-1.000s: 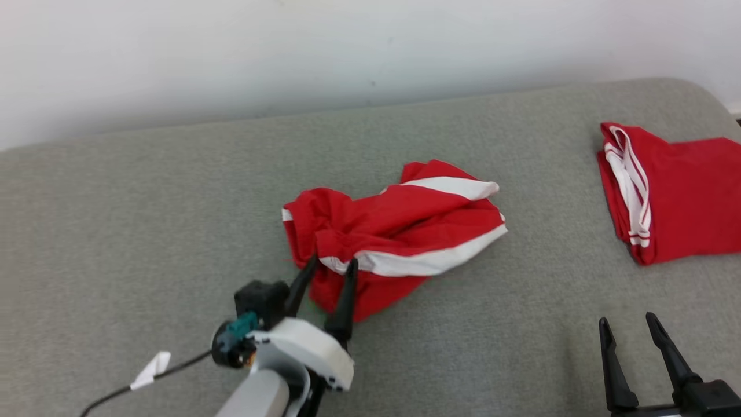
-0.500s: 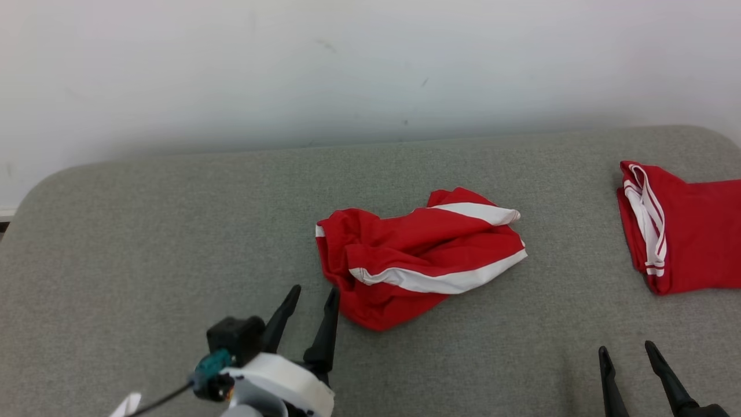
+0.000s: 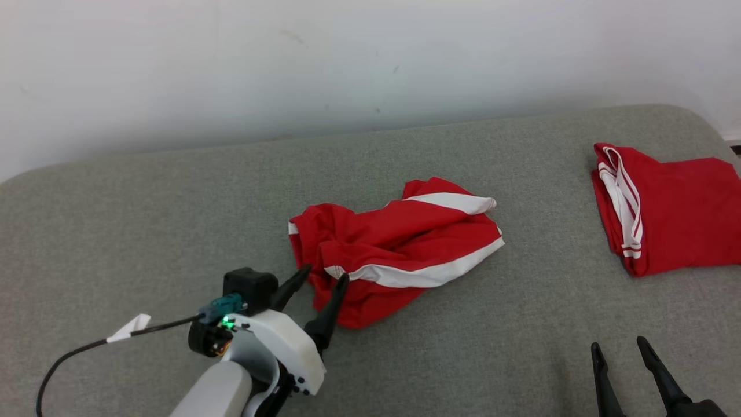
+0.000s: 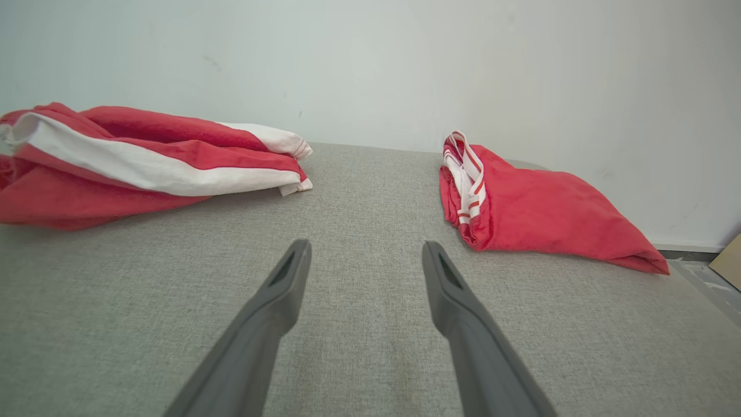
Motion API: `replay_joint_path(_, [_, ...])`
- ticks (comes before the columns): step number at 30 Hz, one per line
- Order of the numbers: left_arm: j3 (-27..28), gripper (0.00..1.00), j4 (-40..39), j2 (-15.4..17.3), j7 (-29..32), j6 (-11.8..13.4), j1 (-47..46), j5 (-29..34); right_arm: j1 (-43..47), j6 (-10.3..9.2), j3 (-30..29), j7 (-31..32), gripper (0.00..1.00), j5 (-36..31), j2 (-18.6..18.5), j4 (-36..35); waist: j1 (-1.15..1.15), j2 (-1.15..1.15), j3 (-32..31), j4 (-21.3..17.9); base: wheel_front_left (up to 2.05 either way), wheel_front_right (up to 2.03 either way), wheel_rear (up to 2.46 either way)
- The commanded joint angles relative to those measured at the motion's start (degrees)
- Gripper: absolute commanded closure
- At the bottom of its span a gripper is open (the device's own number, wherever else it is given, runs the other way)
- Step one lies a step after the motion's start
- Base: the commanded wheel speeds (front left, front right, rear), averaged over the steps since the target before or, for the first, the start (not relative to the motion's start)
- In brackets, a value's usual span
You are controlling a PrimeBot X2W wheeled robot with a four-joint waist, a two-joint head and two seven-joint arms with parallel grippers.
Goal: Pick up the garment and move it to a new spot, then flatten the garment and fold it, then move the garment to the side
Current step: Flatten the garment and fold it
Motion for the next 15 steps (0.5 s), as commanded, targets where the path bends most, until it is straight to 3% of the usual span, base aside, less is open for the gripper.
replay_joint_path(1, [-0.44,0.0,1.13,0.61,1.02,-0.26,-0.85,-1.03,-0.88,-0.15,0.05,0.06,0.0,0.92,-0.15,-0.12,0.0,0.0,0.98,-0.84,0.0,0.0,0.0])
replay_joint_path(15, [-3.37,0.0,3.98,0.99,1.37,-1.09,-4.02,-2.02,-1.67,-0.15,-0.2,0.06,0.0,1.22,-0.15,-0.54,0.0,0.0,3.03,-1.46,0.0,0.0,0.0])
